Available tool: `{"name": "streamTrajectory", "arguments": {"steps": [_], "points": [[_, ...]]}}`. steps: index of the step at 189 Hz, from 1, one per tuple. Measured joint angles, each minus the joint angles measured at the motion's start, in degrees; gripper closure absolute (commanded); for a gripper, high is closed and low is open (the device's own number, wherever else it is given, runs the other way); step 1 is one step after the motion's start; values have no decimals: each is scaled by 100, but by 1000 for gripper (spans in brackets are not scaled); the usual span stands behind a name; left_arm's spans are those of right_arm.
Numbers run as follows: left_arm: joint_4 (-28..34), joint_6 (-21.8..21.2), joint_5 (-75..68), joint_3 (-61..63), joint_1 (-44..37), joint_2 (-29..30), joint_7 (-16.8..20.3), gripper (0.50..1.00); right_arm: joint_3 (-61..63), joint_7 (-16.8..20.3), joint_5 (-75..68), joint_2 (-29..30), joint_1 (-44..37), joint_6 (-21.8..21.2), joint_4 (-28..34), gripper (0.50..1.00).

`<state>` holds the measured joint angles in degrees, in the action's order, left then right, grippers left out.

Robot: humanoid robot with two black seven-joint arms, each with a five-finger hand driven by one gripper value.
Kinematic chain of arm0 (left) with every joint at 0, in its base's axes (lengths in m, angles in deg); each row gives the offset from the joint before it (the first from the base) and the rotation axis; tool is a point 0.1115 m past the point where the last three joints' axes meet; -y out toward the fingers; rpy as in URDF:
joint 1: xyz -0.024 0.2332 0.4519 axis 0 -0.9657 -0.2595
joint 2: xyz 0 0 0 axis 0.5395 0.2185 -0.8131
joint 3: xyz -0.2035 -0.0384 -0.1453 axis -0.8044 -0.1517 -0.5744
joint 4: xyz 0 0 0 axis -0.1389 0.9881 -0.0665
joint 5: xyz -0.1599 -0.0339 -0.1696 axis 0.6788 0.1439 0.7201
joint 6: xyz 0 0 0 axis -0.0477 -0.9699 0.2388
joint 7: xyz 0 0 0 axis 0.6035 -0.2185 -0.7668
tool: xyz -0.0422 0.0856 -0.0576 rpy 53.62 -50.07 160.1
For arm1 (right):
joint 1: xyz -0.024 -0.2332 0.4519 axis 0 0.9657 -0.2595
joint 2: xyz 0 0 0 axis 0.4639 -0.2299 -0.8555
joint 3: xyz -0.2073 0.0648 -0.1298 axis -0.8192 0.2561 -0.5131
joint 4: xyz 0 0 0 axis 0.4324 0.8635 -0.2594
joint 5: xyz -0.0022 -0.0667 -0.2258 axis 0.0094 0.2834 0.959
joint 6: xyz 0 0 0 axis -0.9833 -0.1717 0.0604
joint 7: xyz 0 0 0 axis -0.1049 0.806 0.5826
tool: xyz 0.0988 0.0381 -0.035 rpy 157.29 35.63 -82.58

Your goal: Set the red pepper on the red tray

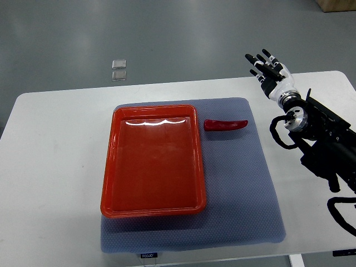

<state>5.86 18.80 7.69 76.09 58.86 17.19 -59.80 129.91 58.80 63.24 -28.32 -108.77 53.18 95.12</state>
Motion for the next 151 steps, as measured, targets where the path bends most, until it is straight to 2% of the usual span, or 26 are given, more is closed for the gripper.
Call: {"name": "streamTrajectory", "arguments": {"steps": [151], "points": [[0,0,-1,-7,-1,0,-2,500,-47,5,120,-95,-39,-63,29,585]]}}
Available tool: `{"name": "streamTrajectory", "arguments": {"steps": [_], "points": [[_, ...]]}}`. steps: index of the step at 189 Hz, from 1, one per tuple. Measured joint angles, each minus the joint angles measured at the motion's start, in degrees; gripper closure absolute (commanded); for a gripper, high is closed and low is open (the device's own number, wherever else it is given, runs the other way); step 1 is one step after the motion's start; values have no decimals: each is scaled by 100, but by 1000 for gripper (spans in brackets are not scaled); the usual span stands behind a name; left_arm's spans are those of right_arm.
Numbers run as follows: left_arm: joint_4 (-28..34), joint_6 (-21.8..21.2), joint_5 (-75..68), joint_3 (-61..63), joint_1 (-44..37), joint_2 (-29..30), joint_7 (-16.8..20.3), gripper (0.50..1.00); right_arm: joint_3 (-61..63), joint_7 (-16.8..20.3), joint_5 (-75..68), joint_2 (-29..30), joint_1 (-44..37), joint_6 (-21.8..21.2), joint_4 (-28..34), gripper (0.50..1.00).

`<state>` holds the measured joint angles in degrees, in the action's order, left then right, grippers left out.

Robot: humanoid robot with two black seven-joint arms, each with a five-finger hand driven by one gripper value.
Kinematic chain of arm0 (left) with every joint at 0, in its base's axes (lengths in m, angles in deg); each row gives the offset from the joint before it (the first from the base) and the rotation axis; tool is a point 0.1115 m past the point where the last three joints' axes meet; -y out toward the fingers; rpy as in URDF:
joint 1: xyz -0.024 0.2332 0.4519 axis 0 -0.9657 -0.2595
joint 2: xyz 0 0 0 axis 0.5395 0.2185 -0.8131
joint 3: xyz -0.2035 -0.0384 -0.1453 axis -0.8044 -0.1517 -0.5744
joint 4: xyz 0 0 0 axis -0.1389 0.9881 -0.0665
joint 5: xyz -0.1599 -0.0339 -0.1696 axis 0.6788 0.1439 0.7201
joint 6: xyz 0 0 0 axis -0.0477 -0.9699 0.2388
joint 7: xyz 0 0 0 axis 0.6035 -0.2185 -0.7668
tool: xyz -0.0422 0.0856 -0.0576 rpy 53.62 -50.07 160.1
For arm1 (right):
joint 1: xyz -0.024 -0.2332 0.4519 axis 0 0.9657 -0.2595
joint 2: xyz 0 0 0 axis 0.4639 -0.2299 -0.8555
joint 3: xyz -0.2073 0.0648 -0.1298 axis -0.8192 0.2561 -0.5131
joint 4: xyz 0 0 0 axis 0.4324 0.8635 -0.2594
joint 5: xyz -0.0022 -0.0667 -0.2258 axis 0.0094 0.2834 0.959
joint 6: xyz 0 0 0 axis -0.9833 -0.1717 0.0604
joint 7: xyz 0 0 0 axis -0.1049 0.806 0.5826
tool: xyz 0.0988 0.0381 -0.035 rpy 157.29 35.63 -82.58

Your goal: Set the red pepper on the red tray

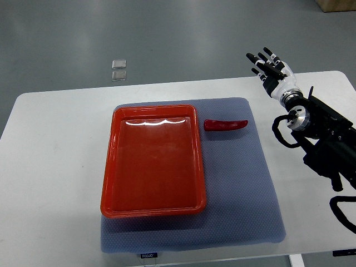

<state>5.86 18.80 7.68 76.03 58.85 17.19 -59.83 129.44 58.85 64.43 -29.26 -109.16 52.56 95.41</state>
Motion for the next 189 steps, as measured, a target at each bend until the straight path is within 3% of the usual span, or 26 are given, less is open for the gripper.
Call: {"name": "streamTrajectory", "arguments": {"steps": [71,120,189], "points": [[0,0,2,0,0,0,0,500,-197,5,110,-255,-82,2,285,585],[0,0,2,0,0,0,0,500,-1323,54,1271,-730,-378,-70,680,585],[0,0,2,0,1,0,0,500,-3183,253,3905,-1409,-1373,-1013,1404,587]]}}
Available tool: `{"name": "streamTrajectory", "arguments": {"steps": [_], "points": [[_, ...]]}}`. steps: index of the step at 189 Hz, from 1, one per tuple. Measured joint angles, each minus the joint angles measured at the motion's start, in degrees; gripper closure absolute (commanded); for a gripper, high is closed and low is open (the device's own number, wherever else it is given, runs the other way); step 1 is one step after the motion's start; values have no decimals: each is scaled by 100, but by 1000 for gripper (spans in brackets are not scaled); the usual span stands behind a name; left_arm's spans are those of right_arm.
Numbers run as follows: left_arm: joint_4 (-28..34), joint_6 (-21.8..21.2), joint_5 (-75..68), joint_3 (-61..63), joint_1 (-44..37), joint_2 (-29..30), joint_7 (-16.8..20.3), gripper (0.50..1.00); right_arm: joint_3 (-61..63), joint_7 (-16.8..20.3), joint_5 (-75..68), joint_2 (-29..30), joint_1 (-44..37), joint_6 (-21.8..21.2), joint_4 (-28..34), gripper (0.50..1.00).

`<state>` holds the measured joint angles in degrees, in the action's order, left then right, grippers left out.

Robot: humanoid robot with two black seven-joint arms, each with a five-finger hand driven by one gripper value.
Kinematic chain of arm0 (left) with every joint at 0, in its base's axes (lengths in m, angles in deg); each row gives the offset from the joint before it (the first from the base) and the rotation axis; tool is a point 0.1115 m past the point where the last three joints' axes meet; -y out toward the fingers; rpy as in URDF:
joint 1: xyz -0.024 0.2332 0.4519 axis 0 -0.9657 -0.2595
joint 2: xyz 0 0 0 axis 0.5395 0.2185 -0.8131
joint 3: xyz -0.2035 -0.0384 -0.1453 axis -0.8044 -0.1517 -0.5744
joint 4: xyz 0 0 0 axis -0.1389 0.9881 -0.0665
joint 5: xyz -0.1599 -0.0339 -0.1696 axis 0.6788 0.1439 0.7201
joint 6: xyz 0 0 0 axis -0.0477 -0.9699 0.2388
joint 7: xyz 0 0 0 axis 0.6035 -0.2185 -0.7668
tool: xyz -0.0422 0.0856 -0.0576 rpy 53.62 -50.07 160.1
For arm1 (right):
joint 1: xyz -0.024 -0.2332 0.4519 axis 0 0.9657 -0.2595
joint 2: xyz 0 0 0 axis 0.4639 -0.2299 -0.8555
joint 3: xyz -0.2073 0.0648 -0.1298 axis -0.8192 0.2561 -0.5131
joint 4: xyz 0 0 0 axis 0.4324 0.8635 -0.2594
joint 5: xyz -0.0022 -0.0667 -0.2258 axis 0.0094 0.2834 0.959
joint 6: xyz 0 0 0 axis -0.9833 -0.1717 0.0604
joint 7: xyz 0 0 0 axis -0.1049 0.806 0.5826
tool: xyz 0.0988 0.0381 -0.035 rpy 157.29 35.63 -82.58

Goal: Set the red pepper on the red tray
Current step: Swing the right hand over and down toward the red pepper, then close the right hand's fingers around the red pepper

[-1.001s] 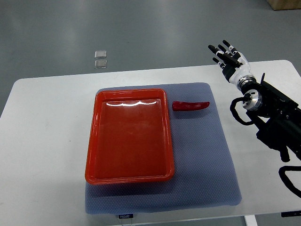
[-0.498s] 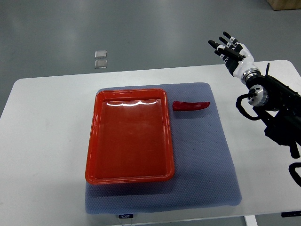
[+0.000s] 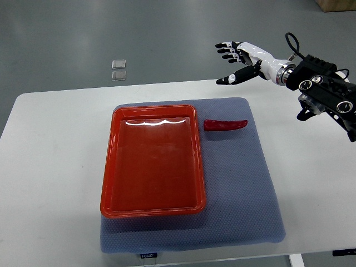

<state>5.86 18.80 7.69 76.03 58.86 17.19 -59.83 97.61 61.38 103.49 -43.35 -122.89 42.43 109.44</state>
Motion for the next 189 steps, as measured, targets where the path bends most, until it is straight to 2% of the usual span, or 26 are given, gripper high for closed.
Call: {"name": "streamTrajectory", "arguments": {"steps": [21,43,98,143,189], "points": [[0,0,0,0,-1,0,0,500,-394,257,516,-140,-220,-254,373,587],[0,0,0,0,-2,0,0,500,-836,506,1203,-129,-313,-327,578,587],[0,0,0,0,-1,0,1,500,-1228,1091,1990,-16,-255,-246,565,593],[0,0,-1,0,-1,0,1,500,-1290,1731,2120,151,-201,-181,530,595],[0,0,-2,0,-2,0,1,500,-1320,1866,2168,324,-172,-119,537,605]]}}
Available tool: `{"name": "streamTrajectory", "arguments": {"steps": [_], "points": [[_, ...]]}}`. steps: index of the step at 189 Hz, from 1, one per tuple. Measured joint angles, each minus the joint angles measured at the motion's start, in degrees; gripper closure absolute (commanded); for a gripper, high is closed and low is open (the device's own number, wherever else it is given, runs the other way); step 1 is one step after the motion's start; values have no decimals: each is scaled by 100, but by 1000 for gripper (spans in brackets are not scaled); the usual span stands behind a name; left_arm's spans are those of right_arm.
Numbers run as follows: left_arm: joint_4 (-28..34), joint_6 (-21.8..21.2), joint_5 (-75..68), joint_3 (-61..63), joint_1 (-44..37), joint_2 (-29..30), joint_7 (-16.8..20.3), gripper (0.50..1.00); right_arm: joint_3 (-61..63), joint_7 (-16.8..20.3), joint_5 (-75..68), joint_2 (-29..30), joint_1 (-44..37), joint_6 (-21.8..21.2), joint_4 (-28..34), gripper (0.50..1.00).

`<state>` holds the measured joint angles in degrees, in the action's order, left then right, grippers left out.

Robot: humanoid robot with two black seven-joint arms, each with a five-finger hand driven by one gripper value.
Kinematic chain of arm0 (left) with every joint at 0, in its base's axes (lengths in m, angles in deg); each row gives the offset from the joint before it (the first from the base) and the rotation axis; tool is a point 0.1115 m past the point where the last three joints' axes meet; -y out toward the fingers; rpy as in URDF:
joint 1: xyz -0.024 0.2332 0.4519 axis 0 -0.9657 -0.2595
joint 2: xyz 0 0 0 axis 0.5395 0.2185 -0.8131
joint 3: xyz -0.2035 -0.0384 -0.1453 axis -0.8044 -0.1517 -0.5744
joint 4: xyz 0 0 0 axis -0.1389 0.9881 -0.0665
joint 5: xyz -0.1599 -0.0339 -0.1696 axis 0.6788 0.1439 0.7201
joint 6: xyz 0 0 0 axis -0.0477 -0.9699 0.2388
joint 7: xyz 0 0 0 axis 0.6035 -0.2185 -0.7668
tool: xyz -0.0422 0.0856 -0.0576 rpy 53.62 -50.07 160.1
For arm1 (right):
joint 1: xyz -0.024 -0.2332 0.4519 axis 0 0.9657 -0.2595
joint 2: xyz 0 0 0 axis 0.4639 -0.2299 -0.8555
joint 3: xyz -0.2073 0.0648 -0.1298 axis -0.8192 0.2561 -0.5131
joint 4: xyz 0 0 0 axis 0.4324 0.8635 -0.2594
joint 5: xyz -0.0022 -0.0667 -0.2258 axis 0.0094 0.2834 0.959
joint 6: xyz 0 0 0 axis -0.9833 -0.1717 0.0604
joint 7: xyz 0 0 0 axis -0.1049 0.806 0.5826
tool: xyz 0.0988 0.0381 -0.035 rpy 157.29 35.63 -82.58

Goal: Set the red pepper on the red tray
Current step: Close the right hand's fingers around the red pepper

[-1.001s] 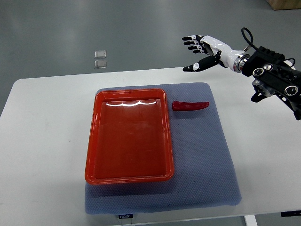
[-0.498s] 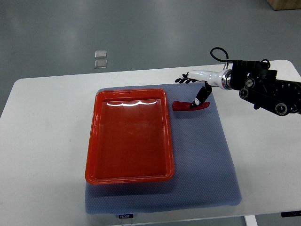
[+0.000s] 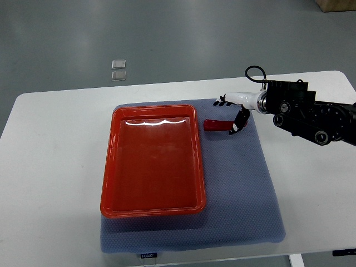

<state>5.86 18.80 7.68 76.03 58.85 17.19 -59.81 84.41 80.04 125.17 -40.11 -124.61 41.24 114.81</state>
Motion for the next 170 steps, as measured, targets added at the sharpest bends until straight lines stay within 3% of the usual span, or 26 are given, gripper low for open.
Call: {"name": "streamTrajectory", "arguments": {"steps": [46,103,139,170], "points": [[0,0,0,0,0,0,0,500,-238,106,690,195,-9,264,-80,605],[0,0,0,0,1,0,-2,500,-404,109,1011,235,-76,277,-89,611],[0,0,0,0,1,0,-2,500,-418,109,1019,277,-80,261,-89,675],[0,0,0,0,0,0,-2,500,-420,109,1028,280,-48,250,-89,764]]}}
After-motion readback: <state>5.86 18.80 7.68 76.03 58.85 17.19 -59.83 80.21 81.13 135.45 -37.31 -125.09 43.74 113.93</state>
